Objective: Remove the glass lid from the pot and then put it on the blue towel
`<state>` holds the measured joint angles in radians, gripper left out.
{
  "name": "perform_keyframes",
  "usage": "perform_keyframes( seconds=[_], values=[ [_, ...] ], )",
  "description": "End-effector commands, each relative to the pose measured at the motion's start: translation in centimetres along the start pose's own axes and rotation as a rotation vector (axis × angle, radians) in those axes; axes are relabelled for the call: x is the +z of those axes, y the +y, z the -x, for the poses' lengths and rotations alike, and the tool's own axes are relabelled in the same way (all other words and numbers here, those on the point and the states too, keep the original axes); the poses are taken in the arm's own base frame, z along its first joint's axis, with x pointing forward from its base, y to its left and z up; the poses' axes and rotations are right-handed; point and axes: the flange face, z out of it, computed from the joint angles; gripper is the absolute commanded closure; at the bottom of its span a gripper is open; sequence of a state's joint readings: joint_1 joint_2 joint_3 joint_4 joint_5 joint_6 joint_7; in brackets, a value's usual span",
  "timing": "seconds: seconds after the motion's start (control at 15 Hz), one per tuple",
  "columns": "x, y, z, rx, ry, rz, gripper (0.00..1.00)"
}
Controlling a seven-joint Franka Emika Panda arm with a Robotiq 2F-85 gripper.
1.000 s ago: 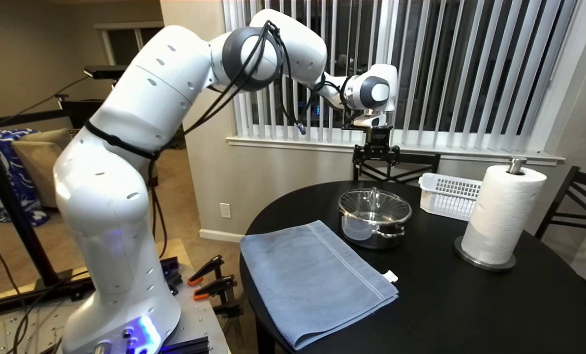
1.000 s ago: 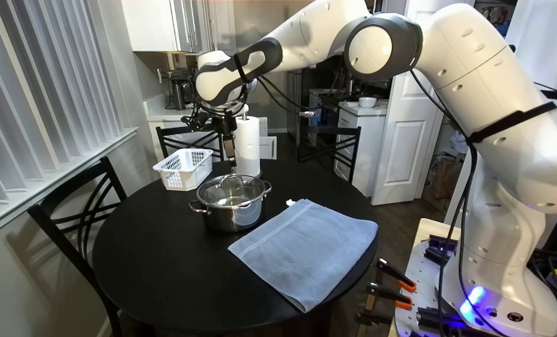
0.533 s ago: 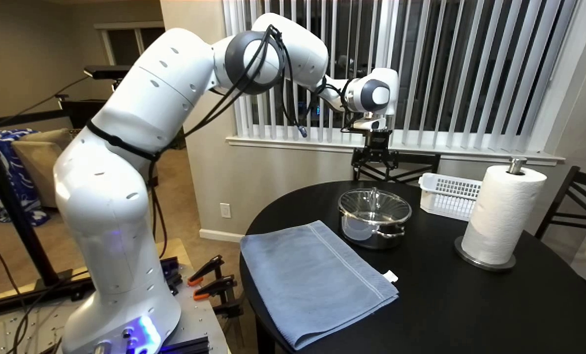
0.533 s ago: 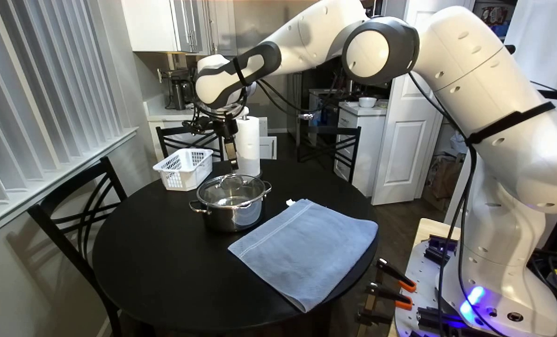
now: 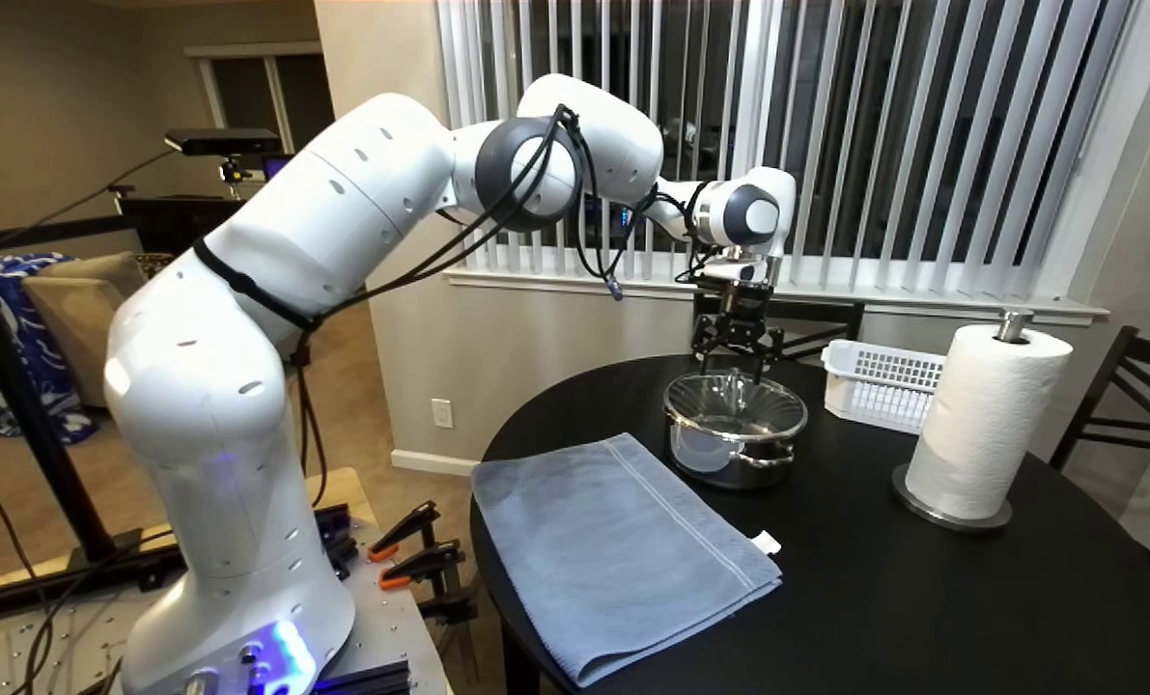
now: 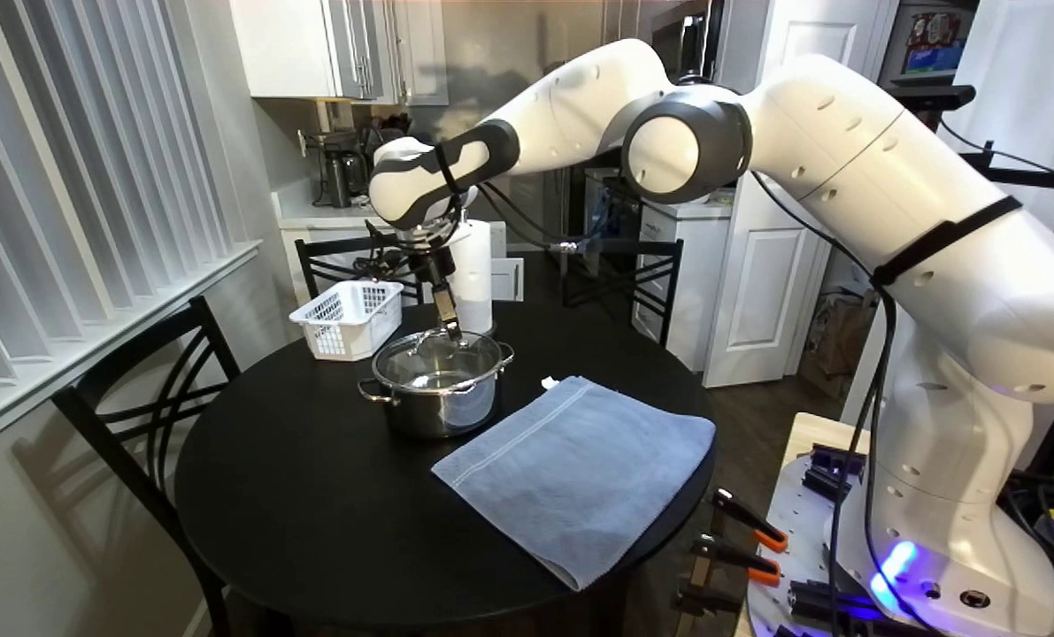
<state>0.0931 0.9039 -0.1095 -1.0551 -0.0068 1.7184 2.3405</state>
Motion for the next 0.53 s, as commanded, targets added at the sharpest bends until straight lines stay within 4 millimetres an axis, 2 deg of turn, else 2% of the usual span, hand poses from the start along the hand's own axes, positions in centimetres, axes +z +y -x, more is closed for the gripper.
perform_keyframes(
  seconds=[0.0,0.2,0.47],
  values=[
    [-1.2,0.19,0.34,-0.095,-0.015,-0.002,0.0],
    [-1.72,0.52,0.75,-0.145,-0.021,-0.016,0.0],
    [-1.16,-0.46,1.0,-0.113,-0.056,-0.019,0.0]
  ],
)
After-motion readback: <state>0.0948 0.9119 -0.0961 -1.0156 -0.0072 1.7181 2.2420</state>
